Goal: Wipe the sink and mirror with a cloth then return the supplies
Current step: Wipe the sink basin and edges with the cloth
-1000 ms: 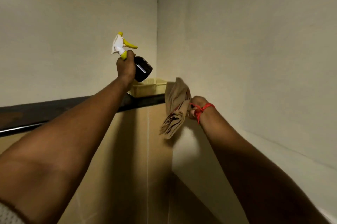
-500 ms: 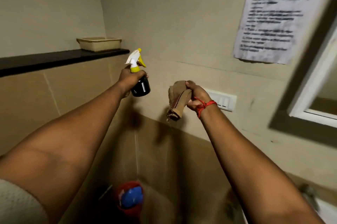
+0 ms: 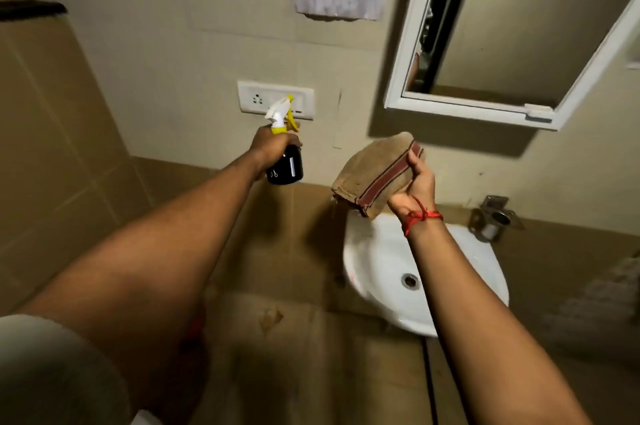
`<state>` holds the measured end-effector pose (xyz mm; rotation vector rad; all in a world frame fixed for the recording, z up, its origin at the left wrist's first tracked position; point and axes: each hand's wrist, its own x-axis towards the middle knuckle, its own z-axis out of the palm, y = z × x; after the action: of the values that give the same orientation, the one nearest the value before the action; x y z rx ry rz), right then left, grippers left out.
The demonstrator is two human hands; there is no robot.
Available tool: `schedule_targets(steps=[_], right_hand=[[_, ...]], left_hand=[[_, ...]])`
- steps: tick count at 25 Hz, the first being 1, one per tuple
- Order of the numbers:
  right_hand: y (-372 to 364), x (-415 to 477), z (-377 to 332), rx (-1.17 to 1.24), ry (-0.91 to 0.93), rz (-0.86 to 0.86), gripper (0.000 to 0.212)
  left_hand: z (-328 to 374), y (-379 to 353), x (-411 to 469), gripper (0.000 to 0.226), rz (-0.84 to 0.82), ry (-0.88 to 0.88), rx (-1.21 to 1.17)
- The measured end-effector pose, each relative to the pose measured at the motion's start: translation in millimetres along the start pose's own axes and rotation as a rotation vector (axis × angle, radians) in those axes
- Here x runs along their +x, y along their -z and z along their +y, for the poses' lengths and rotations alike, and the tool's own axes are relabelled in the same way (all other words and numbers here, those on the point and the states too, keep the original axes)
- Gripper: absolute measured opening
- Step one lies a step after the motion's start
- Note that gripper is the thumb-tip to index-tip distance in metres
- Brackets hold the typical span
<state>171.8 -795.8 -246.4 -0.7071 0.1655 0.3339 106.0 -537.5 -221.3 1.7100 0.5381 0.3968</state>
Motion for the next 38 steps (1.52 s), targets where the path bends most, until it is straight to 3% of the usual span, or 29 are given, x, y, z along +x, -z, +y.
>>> schedule_targets(steps=[3, 7, 10, 13, 15, 19, 22, 24, 25, 28, 29, 30, 32, 33, 36, 38], right_hand=[[82.1, 36.9, -6.5, 0.116, -0.068, 0.137, 0.027], [161.9, 87.3, -3.2, 0.162, -0.05, 0.209, 0.035], [209.3, 125.1, 4.1, 0.073, -0.042, 0.22, 0.041], [241.9, 155.7, 14.1, -0.007, -0.068, 0.222, 0.039], [253.5, 175.3, 18.5, -0.02, -0.064, 0.249, 0.048], [257.1, 198.0, 13.8, -0.058, 0.087, 0.363, 0.039], [244.5, 205.7, 15.7, -0.146, 0.297, 0.369, 0.038], [231.6, 208.2, 28.7, -0.36, 0.525, 0.265, 0.048], [229.1, 212.2, 39.1, -0.585, 0.632, 0.248, 0.05], [247.9, 239.0, 78.5, -1.615, 0.95, 0.219, 0.052], [262.1, 254.1, 89.8, -1.888, 0.928, 0.124, 0.054], [274.0, 268.5, 96.9, -2.065, 0.776, 0.018, 0.056], [292.3, 291.4, 102.2, -2.155, 0.381, -0.113, 0.059], [298.5, 297.5, 104.7, -2.146, 0.321, -0.136, 0.06], [293.2, 284.2, 127.0, -2.195, 0.547, -0.086, 0.053], [292.4, 275.2, 151.8, -2.188, 0.488, -0.166, 0.056]], left_hand=[[-52.3, -79.1, -2.0, 0.035, -0.232, 0.057, 0.073], [-130.6, -154.0, -2.3, 0.019, -0.373, 0.137, 0.24], [-175.4, -197.8, 2.6, 0.049, -0.455, 0.113, 0.312], [-200.7, -225.3, 17.3, 0.028, -0.452, 0.21, 0.326], [-209.3, -237.2, 32.9, 0.035, -0.43, 0.233, 0.358], [-215.4, -248.8, 47.8, 0.008, -0.452, 0.316, 0.34], [-221.9, -244.0, 60.1, 0.008, -0.432, 0.295, 0.376], [-220.0, -238.0, 65.3, 0.011, -0.406, 0.261, 0.349], [-220.8, -234.2, 68.3, 0.016, -0.405, 0.25, 0.317], [-230.1, -215.9, 76.0, 0.014, -0.412, 0.215, 0.297], [-238.0, -209.1, 81.2, 0.011, -0.401, 0.217, 0.292], [-244.8, -202.6, 85.0, 0.012, -0.386, 0.225, 0.275], [-253.0, -192.0, 86.7, 0.015, -0.386, 0.231, 0.243], [-256.5, -189.6, 88.0, 0.019, -0.386, 0.23, 0.229], [-264.2, -190.6, 87.0, 0.023, -0.362, 0.24, 0.207], [-266.5, -192.9, 86.7, 0.024, -0.38, 0.243, 0.216]])
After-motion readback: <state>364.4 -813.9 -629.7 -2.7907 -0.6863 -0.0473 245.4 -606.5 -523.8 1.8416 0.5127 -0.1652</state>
